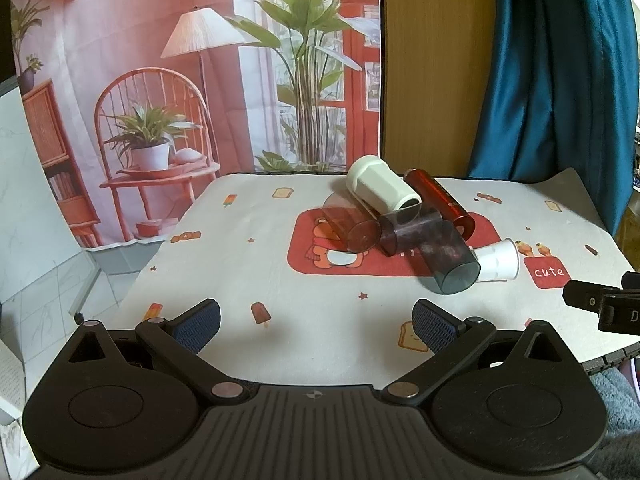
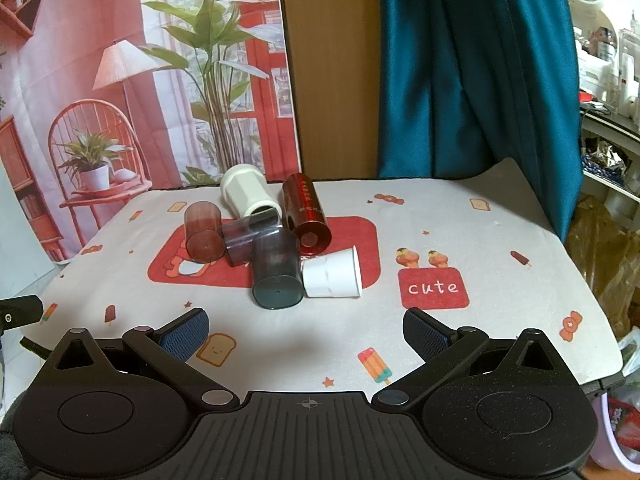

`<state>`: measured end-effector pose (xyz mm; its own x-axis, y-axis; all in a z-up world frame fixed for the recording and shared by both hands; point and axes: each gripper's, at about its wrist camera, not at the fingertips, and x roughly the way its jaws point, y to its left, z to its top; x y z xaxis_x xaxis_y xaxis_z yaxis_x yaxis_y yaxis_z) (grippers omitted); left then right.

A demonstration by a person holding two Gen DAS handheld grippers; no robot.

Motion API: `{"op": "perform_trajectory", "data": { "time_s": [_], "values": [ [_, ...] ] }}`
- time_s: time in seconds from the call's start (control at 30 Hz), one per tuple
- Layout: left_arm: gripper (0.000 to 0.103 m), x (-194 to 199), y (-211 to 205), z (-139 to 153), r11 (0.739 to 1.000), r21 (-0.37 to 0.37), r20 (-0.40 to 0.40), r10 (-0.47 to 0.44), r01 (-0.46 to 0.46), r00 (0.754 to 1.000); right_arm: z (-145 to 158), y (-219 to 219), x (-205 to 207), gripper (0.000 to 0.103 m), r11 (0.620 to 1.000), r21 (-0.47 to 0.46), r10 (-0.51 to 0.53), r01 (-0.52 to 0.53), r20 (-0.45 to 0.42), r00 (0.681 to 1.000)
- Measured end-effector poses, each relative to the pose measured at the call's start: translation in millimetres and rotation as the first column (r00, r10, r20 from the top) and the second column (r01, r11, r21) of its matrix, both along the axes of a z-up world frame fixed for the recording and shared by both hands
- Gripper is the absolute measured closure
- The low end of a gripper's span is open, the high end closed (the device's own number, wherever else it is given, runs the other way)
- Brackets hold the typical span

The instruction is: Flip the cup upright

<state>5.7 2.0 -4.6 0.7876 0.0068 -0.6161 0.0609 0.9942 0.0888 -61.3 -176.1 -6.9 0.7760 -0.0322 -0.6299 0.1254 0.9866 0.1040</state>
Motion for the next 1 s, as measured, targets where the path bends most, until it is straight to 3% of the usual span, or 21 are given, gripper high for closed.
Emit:
{"op": "perform_trajectory", "data": {
  "time_s": [1.0],
  "values": [
    [0.000,2.2,2.5,-0.7,1.000,-0.006,-0.011,0.008,-0.008,1.000,-1.7,-1.0,0.3,0.000,1.000,0.004,0.000,0.000,-0.005,1.000]
  ]
}}
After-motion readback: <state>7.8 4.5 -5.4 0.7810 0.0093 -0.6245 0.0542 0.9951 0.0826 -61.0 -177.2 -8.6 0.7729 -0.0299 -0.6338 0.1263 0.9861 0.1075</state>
